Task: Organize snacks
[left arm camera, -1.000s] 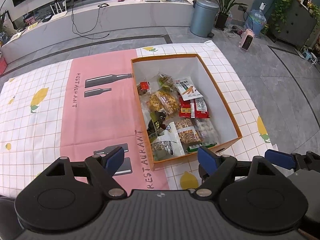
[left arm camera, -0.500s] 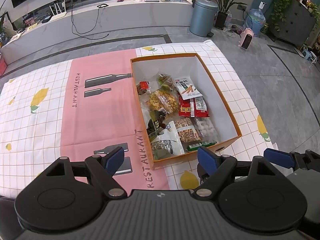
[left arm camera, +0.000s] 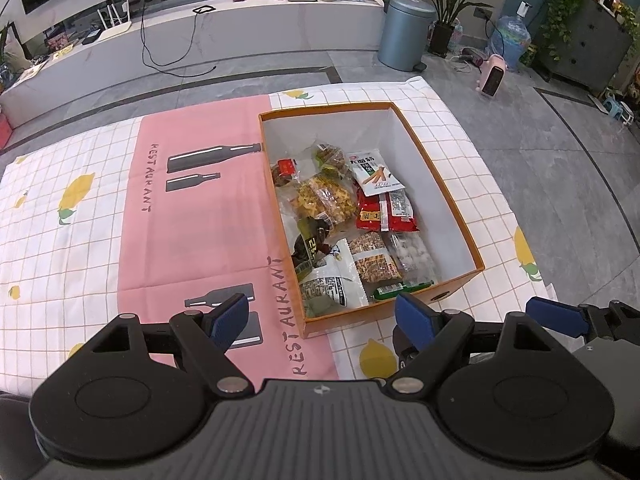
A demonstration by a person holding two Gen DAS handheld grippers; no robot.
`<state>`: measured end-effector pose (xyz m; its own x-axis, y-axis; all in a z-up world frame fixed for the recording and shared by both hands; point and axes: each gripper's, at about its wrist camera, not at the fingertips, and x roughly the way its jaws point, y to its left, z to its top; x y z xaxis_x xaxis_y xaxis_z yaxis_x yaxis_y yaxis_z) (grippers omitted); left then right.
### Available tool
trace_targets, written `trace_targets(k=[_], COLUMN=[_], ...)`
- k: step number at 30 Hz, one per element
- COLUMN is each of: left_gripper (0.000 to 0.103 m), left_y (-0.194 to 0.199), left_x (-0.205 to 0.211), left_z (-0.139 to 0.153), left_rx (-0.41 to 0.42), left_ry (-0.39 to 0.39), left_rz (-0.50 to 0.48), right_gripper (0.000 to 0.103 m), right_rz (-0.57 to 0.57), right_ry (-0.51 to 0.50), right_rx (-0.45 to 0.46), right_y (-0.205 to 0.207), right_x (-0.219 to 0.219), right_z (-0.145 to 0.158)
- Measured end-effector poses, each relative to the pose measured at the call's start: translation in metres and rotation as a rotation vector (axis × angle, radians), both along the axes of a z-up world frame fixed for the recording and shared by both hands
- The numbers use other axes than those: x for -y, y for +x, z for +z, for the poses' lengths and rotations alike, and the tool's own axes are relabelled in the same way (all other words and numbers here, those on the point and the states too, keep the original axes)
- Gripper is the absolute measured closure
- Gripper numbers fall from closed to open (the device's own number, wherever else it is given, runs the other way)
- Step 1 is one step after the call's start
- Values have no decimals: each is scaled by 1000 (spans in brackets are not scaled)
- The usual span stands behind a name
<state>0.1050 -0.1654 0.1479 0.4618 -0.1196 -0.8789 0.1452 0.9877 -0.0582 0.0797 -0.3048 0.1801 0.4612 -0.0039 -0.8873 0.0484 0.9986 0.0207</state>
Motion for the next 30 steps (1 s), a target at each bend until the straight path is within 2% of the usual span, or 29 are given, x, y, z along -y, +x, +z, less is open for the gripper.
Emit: trace_targets(k=[30], left_gripper=[6], left_y=[0], left_x=[5], left_z=[-12], left_rx=[-26], left_ry=[16], left_rz=[-4], right_gripper=[4], right_rz=[-1], right_ry=[15], right_rx=[-23], right_y=[1], right_x=[4], right_z=[-13])
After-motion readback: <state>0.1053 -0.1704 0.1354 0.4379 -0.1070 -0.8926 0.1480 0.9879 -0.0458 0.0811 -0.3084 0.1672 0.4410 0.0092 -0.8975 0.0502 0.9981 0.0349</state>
